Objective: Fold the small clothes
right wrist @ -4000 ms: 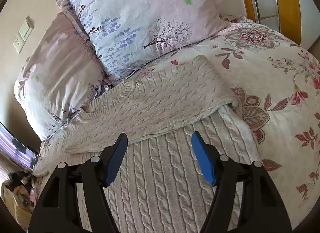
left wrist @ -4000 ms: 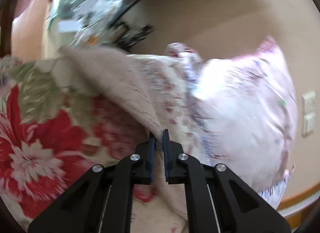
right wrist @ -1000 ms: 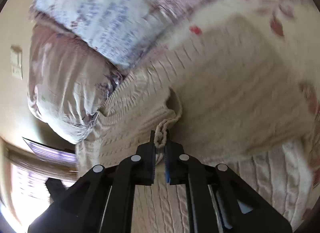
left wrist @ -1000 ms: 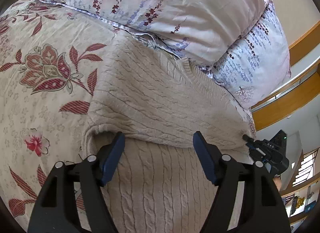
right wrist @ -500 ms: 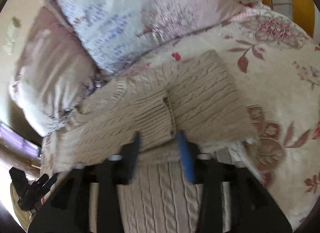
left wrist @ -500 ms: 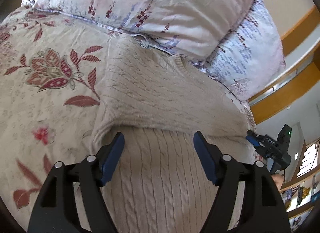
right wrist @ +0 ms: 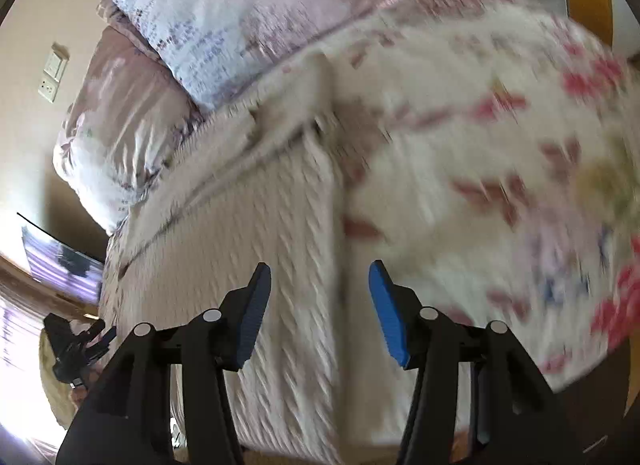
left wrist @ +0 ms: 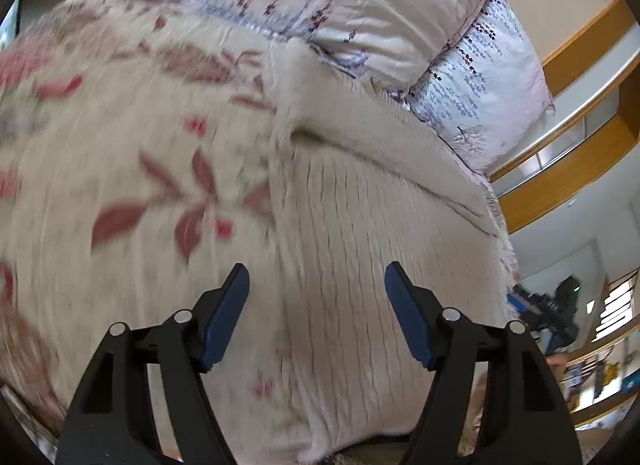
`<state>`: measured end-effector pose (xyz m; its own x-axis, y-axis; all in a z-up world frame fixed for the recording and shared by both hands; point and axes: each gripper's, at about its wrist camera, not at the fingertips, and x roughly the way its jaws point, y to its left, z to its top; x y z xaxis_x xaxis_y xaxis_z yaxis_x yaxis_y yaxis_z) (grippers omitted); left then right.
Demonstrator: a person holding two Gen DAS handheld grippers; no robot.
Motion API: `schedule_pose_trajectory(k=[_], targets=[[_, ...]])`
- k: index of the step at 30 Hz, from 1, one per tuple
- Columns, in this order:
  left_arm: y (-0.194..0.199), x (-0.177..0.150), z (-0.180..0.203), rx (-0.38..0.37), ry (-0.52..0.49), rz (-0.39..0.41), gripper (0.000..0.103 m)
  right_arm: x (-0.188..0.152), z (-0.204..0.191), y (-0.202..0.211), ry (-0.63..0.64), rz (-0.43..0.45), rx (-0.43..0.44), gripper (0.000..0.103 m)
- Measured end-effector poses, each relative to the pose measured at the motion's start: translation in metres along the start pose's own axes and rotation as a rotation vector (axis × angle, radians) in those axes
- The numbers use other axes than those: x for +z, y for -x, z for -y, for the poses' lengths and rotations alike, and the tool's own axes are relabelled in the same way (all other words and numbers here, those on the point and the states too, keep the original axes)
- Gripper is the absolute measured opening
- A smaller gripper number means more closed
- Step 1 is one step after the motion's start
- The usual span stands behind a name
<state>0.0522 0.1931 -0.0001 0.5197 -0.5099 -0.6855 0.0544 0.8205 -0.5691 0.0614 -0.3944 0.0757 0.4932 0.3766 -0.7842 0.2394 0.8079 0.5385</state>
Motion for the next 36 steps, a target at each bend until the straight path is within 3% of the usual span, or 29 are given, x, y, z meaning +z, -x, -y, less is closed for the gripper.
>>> schedule_pose_trajectory(k=[2,4,8,11,16,21,23,24,27,31,36], targets=[[0.005,-0.014,-0.003,-0.024,0.016,0.006,0.06,-0.011,0.004,0.005,-0.007,-0.008,0.039,0.046],[0.009,-0.025,-0.004,-0.061,0.03,-0.003,0.054,-0.019,0.007,0.007,-0.02,-0.054,0.111,0.031],[0.008,-0.048,-0.003,-0.154,0.043,-0.056,0.037,-0.037,0.013,0.003,-0.041,-0.13,0.245,0.029],[0.005,-0.061,0.0,-0.224,0.052,-0.098,0.031,-0.049,0.014,0.002,-0.051,-0.172,0.327,0.029],[0.0,-0.081,0.009,-0.291,0.024,-0.153,0.023,-0.062,0.001,0.007,0.033,-0.204,0.332,0.029],[0.0,-0.09,0.015,-0.269,-0.02,-0.177,0.02,-0.076,-0.015,0.011,0.142,-0.255,0.278,0.027],[-0.002,-0.093,0.016,-0.259,-0.025,-0.187,0.012,-0.081,-0.019,0.008,0.167,-0.277,0.246,0.02],[-0.004,-0.092,0.018,-0.259,-0.026,-0.19,0.009,-0.083,-0.022,0.006,0.176,-0.288,0.233,0.009],[0.0,-0.088,0.023,-0.267,-0.051,-0.166,0.007,-0.083,-0.03,0.013,0.203,-0.231,0.22,0.008],[0.009,-0.076,0.029,-0.267,-0.082,-0.111,0.007,-0.071,-0.045,0.038,0.251,-0.06,0.233,0.008],[0.02,-0.059,0.031,-0.245,-0.103,-0.029,0.006,-0.059,-0.06,0.054,0.304,0.105,0.18,0.008]])
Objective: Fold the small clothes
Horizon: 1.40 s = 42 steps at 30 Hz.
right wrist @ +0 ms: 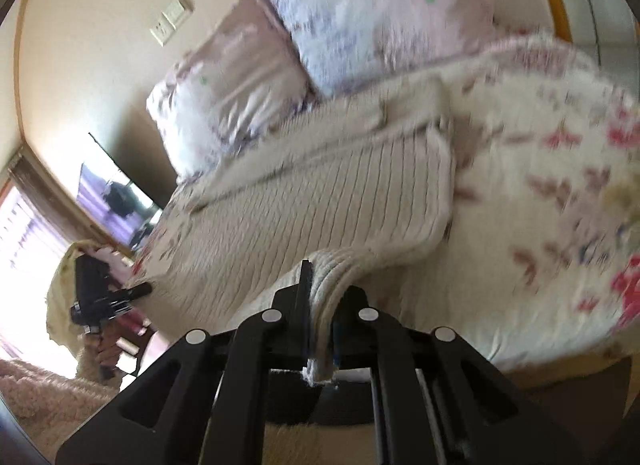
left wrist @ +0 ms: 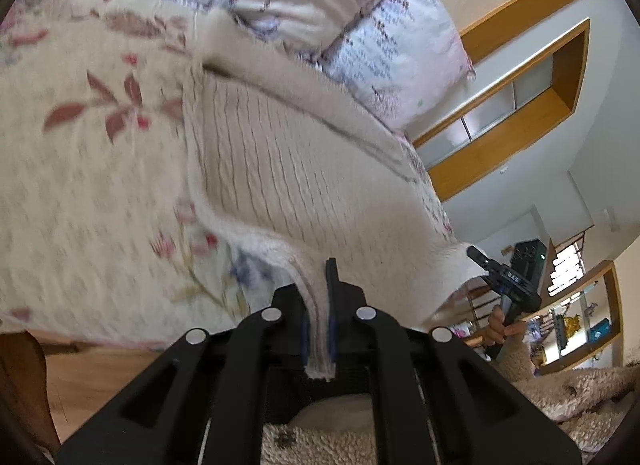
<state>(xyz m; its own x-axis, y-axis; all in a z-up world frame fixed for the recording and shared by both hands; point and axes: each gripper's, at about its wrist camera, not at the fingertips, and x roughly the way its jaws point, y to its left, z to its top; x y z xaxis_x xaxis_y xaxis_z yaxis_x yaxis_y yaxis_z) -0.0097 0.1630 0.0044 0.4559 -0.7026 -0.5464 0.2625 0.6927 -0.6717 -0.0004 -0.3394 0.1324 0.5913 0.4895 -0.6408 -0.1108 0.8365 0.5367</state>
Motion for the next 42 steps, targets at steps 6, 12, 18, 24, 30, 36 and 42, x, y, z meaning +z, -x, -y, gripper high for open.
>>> schedule_pose_trajectory(k=[6,12,18,24,30,36,42], targets=[[0.014,0.018,0.008,0.05,-0.046,0.095,0.006,0.01,-0.01,0.001,0.068,0.114,-0.078,0.008],[0.021,0.043,0.016,0.1,-0.073,0.178,0.006,0.02,-0.026,0.005,0.156,0.252,-0.171,0.008],[0.022,0.075,0.028,0.158,-0.107,0.249,0.006,0.037,-0.039,0.005,0.209,0.361,-0.205,0.008],[0.017,0.11,0.048,0.226,-0.168,0.294,0.006,0.062,-0.042,-0.001,0.215,0.428,-0.224,0.008],[0.007,0.143,0.056,0.261,-0.167,0.308,0.006,0.087,-0.046,-0.01,0.234,0.463,-0.227,0.008],[-0.006,0.179,0.055,0.277,-0.142,0.343,0.006,0.116,-0.053,-0.024,0.271,0.479,-0.252,0.008],[-0.026,0.215,0.038,0.269,-0.079,0.355,0.006,0.146,-0.048,-0.054,0.271,0.475,-0.284,0.008]])
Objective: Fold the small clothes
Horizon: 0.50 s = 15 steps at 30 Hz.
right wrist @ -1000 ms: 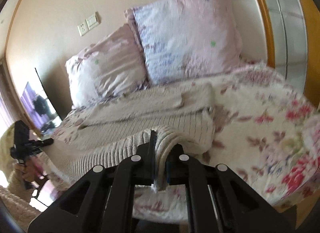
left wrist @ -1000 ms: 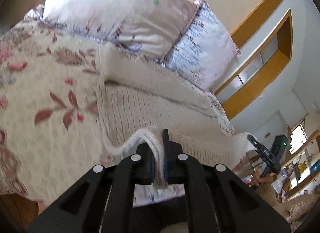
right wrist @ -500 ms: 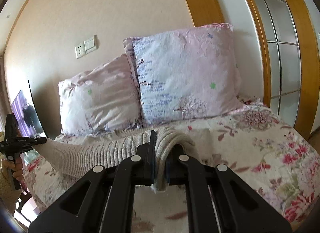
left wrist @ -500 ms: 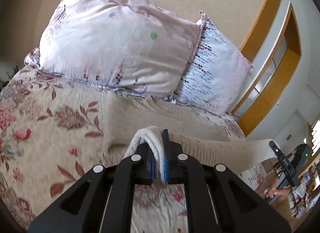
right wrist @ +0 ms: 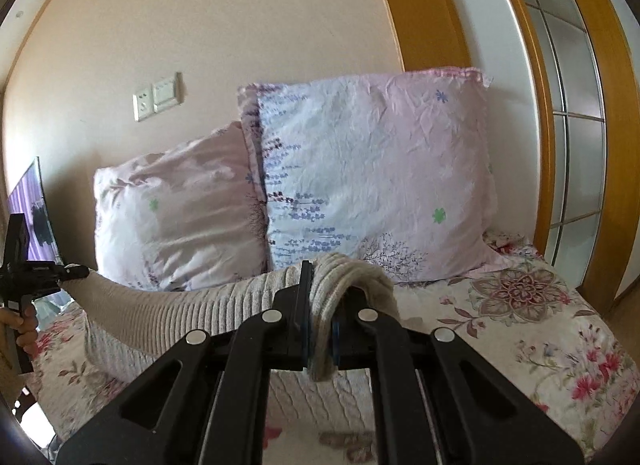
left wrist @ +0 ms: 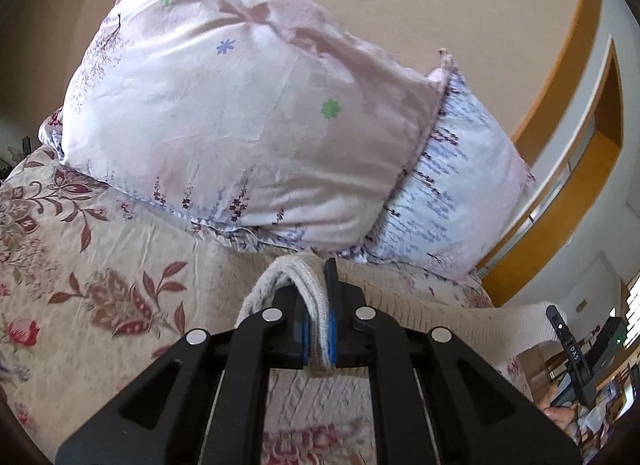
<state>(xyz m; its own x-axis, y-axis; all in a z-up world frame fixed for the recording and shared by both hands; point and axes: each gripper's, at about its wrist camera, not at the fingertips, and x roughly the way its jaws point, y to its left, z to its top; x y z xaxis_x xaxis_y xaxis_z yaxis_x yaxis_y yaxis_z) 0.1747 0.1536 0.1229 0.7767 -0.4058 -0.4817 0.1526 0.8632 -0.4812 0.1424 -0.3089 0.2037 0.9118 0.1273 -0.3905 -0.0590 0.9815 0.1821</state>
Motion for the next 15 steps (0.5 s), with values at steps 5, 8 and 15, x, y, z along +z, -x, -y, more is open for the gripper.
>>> schedule_pose_trajectory(k=[5,8,15], targets=[[-0.045,0.002,-0.019,0.042,0.043,-0.044,0.006,-0.009,0.014,-0.055,-0.064,-0.113,-0.019,0.008],[-0.073,-0.002,-0.037,0.068,0.097,-0.101,0.006,-0.022,0.027,-0.091,-0.13,-0.222,-0.015,0.008],[-0.119,-0.014,-0.064,0.108,0.18,-0.197,0.006,-0.048,0.041,-0.144,-0.224,-0.375,-0.058,0.008]])
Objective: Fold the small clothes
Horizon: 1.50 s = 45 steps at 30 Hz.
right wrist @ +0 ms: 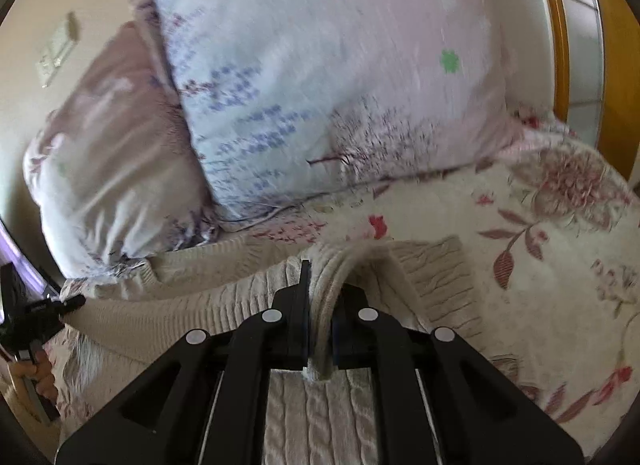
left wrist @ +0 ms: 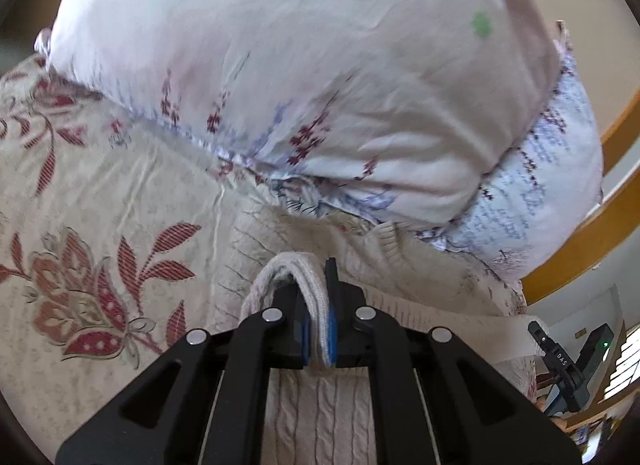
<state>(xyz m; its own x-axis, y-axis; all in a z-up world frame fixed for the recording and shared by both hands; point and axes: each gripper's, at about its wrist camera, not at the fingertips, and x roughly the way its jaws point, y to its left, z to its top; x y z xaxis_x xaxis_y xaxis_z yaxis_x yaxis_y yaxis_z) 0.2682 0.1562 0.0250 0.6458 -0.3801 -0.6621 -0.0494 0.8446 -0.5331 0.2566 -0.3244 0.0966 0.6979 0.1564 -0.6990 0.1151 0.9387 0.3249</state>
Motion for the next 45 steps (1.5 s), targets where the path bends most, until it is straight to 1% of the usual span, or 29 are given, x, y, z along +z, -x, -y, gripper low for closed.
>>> schedule_pose_trajectory(k=[6,8,9,10,11,12,13,14,15,16,17,18,21,23,25,27,30,34,36,38,39,40,41,42,43,45], targets=[[-0.018,0.005,0.0,-0.014,0.022,-0.022,0.006,0.015,0.003,-0.028,-0.061,-0.033,-0.026,0.008],[-0.022,0.008,-0.002,-0.028,0.041,-0.025,0.007,0.021,0.009,-0.041,-0.115,-0.063,-0.019,0.013],[-0.024,0.009,-0.003,-0.031,0.057,-0.028,0.007,0.023,0.012,-0.046,-0.142,-0.082,-0.007,0.023],[-0.025,0.011,-0.004,-0.033,0.065,-0.032,0.009,0.024,0.015,-0.05,-0.173,-0.099,0.01,0.039],[-0.026,0.012,-0.004,-0.036,0.07,-0.035,0.013,0.025,0.016,-0.051,-0.186,-0.099,0.01,0.047],[-0.026,0.013,-0.003,-0.038,0.07,-0.033,0.016,0.025,0.017,-0.05,-0.192,-0.092,0.006,0.057],[-0.024,0.014,-0.003,-0.04,0.065,-0.022,0.023,0.025,0.017,-0.047,-0.19,-0.081,0.005,0.06],[-0.022,0.016,-0.002,-0.042,0.062,-0.01,0.032,0.025,0.017,-0.044,-0.183,-0.075,0.009,0.06],[-0.019,0.017,-0.001,-0.042,0.06,0.003,0.038,0.025,0.017,-0.041,-0.179,-0.069,0.013,0.06],[-0.013,0.019,-0.001,-0.041,0.058,0.03,0.047,0.025,0.017,-0.037,-0.175,-0.062,0.015,0.06],[-0.007,0.022,-0.002,-0.03,0.056,0.054,0.052,0.025,0.017,-0.03,-0.17,-0.05,0.013,0.06],[-0.001,0.023,-0.002,-0.025,0.054,0.067,0.052,0.024,0.018,-0.024,-0.164,-0.041,0.013,0.059],[0.014,0.02,-0.001,-0.021,0.026,0.058,0.052,0.021,0.02,-0.006,-0.117,-0.02,-0.007,0.058],[0.023,0.013,-0.001,0.006,-0.014,0.044,0.052,0.016,0.025,0.006,-0.077,-0.015,-0.032,0.053],[0.03,0.003,-0.001,0.017,-0.054,0.018,0.052,0.009,0.031,0.013,-0.049,-0.032,-0.043,0.043],[0.035,-0.009,-0.002,0.03,-0.089,-0.006,0.051,0.001,0.037,0.015,-0.037,-0.065,-0.043,0.039],[0.037,-0.023,-0.005,0.05,-0.128,-0.041,0.048,-0.009,0.045,0.012,-0.024,-0.109,-0.054,0.038],[0.035,-0.036,-0.013,0.084,-0.15,-0.079,0.046,-0.022,0.048,0.006,0.011,-0.151,-0.097,0.038],[0.03,-0.041,-0.014,0.096,-0.15,-0.1,0.044,-0.027,0.05,0.001,0.028,-0.182,-0.118,0.038],[0.027,-0.044,-0.015,0.107,-0.153,-0.11,0.04,-0.031,0.051,-0.002,0.04,-0.205,-0.124,0.036],[0.027,-0.045,-0.016,0.114,-0.159,-0.108,0.038,-0.033,0.051,-0.002,0.05,-0.205,-0.128,0.03],[0.027,-0.046,-0.016,0.12,-0.163,-0.106,0.033,-0.034,0.05,0.0,0.059,-0.199,-0.131,0.015],[0.028,-0.046,-0.016,0.121,-0.166,-0.106,0.027,-0.035,0.05,0.002,0.066,-0.192,-0.123,0.013],[0.028,-0.046,-0.017,0.12,-0.165,-0.106,0.024,-0.035,0.049,0.004,0.069,-0.195,-0.112,0.012],[0.029,-0.046,-0.018,0.114,-0.16,-0.106,0.019,-0.035,0.049,0.007,0.067,-0.19,-0.106,0.011],[0.031,-0.046,-0.02,0.102,-0.154,-0.108,0.016,-0.036,0.047,0.013,0.076,-0.175,-0.109,0.011]])
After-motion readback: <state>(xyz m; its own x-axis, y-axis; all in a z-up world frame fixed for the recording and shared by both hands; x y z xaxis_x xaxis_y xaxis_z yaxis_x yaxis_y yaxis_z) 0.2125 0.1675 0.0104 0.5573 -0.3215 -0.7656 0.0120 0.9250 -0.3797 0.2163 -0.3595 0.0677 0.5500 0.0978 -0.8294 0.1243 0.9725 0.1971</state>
